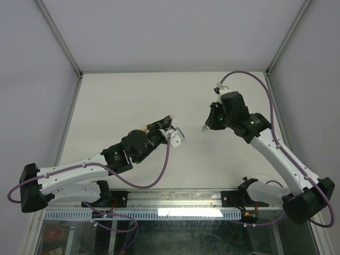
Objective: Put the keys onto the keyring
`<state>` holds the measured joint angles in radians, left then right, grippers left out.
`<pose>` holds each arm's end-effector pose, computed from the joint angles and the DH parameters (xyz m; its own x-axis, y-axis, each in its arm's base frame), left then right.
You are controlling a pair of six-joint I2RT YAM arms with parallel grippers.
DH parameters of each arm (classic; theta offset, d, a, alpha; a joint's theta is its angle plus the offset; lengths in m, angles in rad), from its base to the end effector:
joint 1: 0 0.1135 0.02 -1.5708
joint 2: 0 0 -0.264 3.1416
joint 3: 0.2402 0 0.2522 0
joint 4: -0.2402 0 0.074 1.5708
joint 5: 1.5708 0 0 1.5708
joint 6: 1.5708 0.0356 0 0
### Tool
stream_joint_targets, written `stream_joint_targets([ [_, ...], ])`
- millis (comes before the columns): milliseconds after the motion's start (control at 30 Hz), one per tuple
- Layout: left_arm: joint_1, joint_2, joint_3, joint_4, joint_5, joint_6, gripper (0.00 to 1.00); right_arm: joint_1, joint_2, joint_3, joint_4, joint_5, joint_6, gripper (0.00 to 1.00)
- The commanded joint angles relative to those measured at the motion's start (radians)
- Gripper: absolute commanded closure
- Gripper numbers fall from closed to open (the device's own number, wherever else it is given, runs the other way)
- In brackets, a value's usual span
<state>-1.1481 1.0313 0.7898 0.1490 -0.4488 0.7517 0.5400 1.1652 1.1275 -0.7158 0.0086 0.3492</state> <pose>0.1134 -0.2146 0.3299 0.4124 0.5830 -0.7000 0.4967 0.5003 0.7092 0.2084 0.1246 0.3318 -0.7255 -0.0360 -0.6873 -0.2772 0.9293 0.2440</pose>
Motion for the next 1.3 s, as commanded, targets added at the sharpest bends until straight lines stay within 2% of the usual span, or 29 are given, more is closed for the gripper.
stream_joint_targets([
  [0,-0.035,-0.018,0.017,0.065,-0.046,0.040,1.00,-0.004,-0.111,0.046,-0.081,-0.050,-0.089,1.00],
  [300,-0.128,-0.023,0.005,0.071,-0.077,0.079,1.00,-0.004,-0.247,0.095,-0.138,-0.203,-0.120,1.00],
  [667,-0.268,-0.026,-0.075,0.194,-0.196,0.215,1.00,-0.004,-0.336,0.097,-0.084,-0.293,-0.092,1.00],
  [833,-0.330,0.018,-0.132,0.341,-0.327,0.375,1.00,-0.005,-0.330,0.126,-0.053,-0.324,-0.071,1.00],
  [1000,-0.378,0.127,-0.207,0.640,-0.458,0.639,1.00,-0.004,-0.299,0.161,0.002,-0.323,-0.017,1.00],
  [1167,-0.378,0.212,-0.222,0.775,-0.501,0.765,1.00,-0.003,-0.198,0.271,-0.076,-0.216,0.008,1.00],
  [1267,-0.378,0.236,-0.219,0.787,-0.506,0.788,1.00,0.001,-0.185,0.250,-0.041,-0.189,0.074,1.00],
])
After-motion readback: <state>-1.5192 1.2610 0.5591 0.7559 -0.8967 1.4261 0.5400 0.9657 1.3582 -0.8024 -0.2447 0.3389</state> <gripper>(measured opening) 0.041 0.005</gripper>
